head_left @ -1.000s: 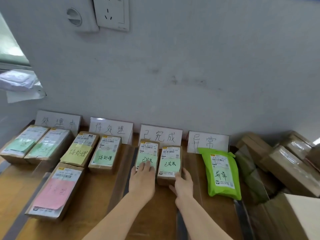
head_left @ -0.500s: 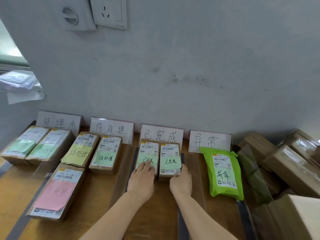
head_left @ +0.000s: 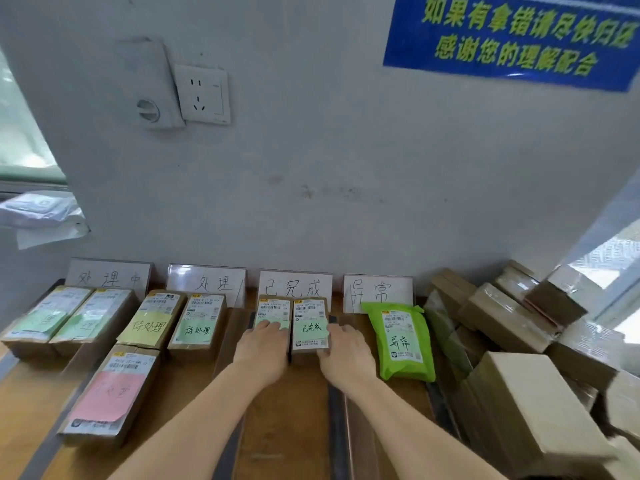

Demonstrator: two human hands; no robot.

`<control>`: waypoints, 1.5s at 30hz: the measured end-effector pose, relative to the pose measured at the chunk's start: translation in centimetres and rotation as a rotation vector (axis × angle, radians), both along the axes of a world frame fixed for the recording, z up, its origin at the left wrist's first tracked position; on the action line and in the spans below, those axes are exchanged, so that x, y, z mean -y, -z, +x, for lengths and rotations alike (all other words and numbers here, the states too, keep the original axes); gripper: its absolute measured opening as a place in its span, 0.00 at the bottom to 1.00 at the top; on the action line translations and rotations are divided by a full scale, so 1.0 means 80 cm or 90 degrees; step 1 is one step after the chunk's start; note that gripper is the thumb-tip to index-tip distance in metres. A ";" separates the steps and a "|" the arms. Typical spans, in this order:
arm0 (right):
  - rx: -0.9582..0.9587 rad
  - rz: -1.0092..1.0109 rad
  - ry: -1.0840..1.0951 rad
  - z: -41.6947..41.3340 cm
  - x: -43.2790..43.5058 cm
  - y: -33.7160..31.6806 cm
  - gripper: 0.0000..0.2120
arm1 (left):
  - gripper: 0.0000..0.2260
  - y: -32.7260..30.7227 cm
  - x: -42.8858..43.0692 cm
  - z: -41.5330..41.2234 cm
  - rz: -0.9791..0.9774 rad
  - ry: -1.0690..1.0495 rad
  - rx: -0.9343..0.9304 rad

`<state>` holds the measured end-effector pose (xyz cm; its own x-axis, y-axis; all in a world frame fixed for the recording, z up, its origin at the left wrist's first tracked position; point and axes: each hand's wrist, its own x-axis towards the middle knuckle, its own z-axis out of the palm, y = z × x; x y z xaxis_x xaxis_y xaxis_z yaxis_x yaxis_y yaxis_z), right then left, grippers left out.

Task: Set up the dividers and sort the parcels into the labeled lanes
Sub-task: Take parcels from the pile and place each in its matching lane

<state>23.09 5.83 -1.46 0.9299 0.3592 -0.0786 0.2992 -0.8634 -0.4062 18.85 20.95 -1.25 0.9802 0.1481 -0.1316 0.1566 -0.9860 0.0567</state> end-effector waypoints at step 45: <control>-0.110 -0.168 0.195 -0.151 0.602 0.016 0.38 | 0.26 0.063 0.598 -0.158 -0.090 0.274 -0.211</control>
